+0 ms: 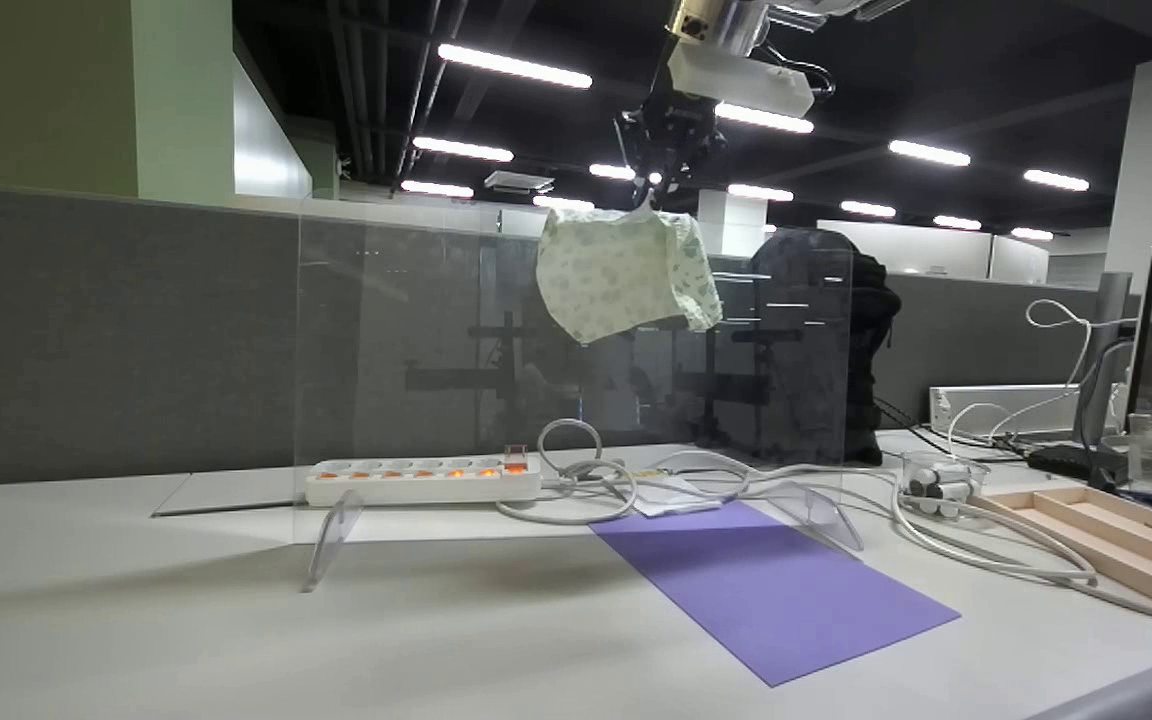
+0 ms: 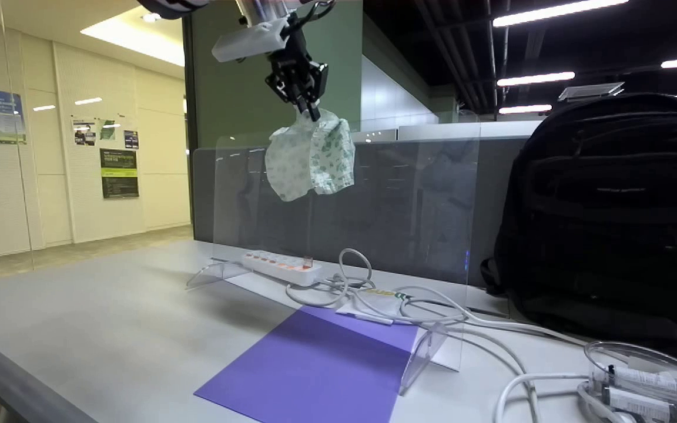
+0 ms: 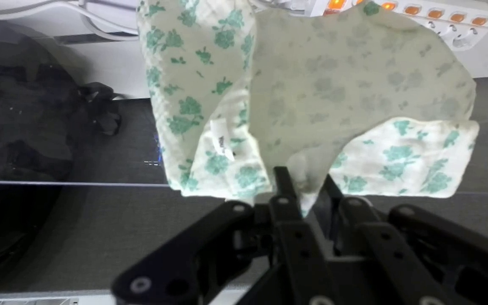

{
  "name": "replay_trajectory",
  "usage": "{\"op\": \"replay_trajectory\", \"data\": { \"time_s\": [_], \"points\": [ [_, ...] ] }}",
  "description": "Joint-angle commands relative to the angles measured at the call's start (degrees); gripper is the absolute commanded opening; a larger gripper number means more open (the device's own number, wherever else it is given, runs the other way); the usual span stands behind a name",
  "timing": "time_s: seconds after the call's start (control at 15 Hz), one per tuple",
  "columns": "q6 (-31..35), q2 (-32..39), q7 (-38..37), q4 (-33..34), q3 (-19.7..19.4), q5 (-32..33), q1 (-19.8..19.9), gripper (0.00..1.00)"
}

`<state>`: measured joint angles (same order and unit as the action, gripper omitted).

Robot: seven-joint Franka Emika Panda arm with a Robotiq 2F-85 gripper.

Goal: Unhang the cloth on the glass barrier

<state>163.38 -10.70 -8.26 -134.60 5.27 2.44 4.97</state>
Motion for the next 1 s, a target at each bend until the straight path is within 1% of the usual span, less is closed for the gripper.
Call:
{"op": "replay_trajectory", "data": {
  "time_s": [0.0,0.13,0.2,0.33,0.4,0.53,0.6,0.73,0.93],
  "points": [
    [-1.68,-0.13,1.59,1.08,-1.59,-3.33,-3.31,0.00],
    [-2.54,-0.70,3.30,0.80,-1.84,-5.71,-5.21,0.00],
    [-4.03,-1.10,5.74,0.71,-2.24,-8.16,-6.96,0.01],
    [-8.68,-1.78,12.18,0.50,-2.27,-14.57,-9.93,0.01],
    [-11.58,-2.02,14.97,0.40,-3.12,-17.13,-12.26,0.01],
    [-16.92,-2.33,19.32,-0.17,-2.92,-21.09,-14.57,0.01],
    [-19.91,-2.34,20.94,-0.27,-2.76,-22.26,-15.36,0.01],
    [-23.84,-2.32,22.18,-0.94,-1.90,-22.55,-16.14,0.01],
    [-27.06,-2.25,21.52,-2.03,-0.78,-20.92,-16.28,0.01]
  ]
}}
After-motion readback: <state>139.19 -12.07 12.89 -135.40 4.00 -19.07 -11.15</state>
